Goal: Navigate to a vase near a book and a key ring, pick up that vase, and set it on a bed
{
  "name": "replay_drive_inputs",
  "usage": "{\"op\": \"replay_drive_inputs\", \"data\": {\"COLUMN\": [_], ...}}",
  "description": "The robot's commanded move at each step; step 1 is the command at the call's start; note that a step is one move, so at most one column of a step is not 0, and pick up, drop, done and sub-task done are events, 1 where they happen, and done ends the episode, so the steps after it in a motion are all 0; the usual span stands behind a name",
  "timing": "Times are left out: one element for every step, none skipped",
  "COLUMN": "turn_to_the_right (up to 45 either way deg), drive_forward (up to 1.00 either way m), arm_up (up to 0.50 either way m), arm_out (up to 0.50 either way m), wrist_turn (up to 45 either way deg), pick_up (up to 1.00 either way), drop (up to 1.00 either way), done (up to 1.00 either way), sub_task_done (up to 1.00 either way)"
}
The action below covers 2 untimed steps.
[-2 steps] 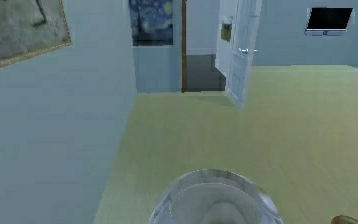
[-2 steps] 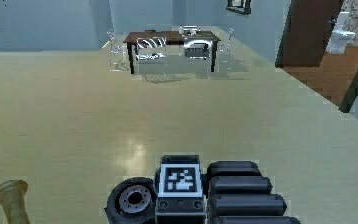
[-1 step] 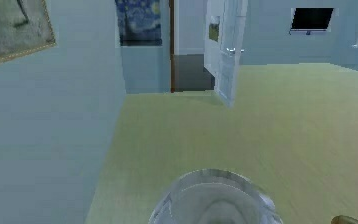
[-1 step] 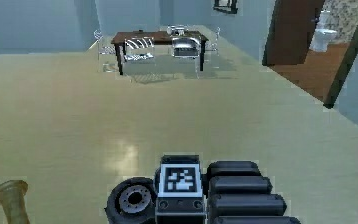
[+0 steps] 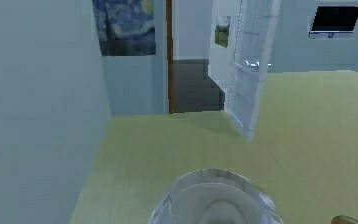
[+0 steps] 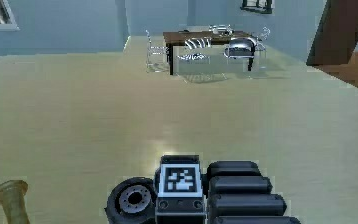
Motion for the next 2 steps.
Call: {"op": "replay_drive_inputs", "data": {"turn_to_the_right": [0.0,3.0], "drive_forward": [1.00,0.00], "arm_up": [0.00,0.00], "arm_out": [0.00,0.00], "wrist_turn": [0.0,0.0], "pick_up": [0.00,0.00], "drop": [0.00,0.00], "done": [0.00,0.00], "sub_task_done": [0.00,0.00]}}
